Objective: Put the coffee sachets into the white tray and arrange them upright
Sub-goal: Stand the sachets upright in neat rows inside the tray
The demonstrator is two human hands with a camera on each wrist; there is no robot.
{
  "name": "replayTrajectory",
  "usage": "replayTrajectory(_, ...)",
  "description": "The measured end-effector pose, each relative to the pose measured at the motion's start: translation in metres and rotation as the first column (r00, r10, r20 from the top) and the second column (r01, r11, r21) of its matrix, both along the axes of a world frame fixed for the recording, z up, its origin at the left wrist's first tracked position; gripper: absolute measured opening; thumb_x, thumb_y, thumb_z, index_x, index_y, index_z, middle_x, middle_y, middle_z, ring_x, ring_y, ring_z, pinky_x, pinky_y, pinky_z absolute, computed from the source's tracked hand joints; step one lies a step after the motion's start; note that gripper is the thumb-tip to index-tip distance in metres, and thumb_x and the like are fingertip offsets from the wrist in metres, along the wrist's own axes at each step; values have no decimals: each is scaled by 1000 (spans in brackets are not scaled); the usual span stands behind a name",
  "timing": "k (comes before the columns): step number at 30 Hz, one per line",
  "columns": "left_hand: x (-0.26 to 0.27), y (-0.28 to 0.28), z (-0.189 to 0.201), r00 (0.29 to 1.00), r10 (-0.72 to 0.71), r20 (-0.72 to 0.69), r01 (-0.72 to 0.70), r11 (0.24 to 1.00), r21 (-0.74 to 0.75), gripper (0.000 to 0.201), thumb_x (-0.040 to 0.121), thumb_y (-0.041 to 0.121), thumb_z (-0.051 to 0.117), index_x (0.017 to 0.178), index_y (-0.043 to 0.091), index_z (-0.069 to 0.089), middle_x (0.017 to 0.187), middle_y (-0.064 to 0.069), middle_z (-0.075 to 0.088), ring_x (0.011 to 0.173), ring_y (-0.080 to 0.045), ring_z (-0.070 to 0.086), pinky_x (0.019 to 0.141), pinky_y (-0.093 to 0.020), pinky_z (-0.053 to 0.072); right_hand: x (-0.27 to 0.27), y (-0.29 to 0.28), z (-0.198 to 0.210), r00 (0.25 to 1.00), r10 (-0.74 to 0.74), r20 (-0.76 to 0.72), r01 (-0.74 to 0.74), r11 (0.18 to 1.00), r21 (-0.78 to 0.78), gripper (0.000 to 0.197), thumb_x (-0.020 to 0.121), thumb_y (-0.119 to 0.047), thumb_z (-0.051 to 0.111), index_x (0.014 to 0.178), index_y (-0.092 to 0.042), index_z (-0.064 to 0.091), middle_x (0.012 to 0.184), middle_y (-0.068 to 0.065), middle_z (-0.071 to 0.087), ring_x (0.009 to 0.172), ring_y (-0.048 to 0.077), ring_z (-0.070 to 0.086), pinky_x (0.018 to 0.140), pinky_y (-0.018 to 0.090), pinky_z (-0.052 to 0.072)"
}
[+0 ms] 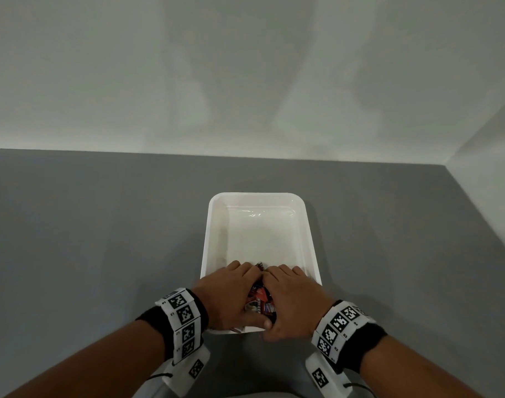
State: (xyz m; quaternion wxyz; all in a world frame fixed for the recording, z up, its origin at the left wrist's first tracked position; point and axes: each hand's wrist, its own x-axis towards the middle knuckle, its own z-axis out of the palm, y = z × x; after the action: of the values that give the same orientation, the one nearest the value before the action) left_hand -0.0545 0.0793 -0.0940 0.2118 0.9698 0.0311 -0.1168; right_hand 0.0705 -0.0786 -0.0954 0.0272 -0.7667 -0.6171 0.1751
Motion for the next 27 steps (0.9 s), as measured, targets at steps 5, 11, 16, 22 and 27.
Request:
replayTrajectory(5,-1,1,6,999,37,-1,-37,998,-59,95,70,90,57,140,29,37,133,11,49,116,-7,46,108,-31,42,-1,1,2,1000,-13,-27,13,1000,-18,111,58,-86,63,145,-24,33,143,-5,44,126,17,45,114,40,35)
replayTrajectory(11,5,12,30,984,110,-137,-142,958,-248,91,63,76,77,135,35,39,125,19,50,110,-1,51,98,-25,47,13,8,23,973,-97,-208,62,984,-165,134,48,-88,71,156,-31,15,151,-9,39,137,16,39,118,44,30)
replayTrajectory(16,13,27,41,958,101,-269,-172,952,-255,58,79,52,76,125,28,50,114,12,59,101,-9,62,89,-30,55,34,17,50,923,-205,-326,108,951,-290,98,61,-50,89,144,-28,42,134,-9,53,119,15,55,102,36,50)
replayTrajectory(22,19,35,38,966,125,-224,-161,975,-151,35,87,37,71,116,21,60,117,4,57,104,-13,56,89,-29,51,39,23,50,935,-216,-282,133,949,-286,64,74,-32,82,132,-23,57,123,-4,54,108,15,57,92,34,54)
replayTrajectory(27,23,40,42,966,104,-238,-137,982,-129,39,88,39,70,122,22,61,119,1,56,106,-15,55,92,-32,51,42,22,46,921,-210,-329,141,965,-221,34,85,-27,73,116,-22,60,109,-4,63,94,13,63,78,29,55)
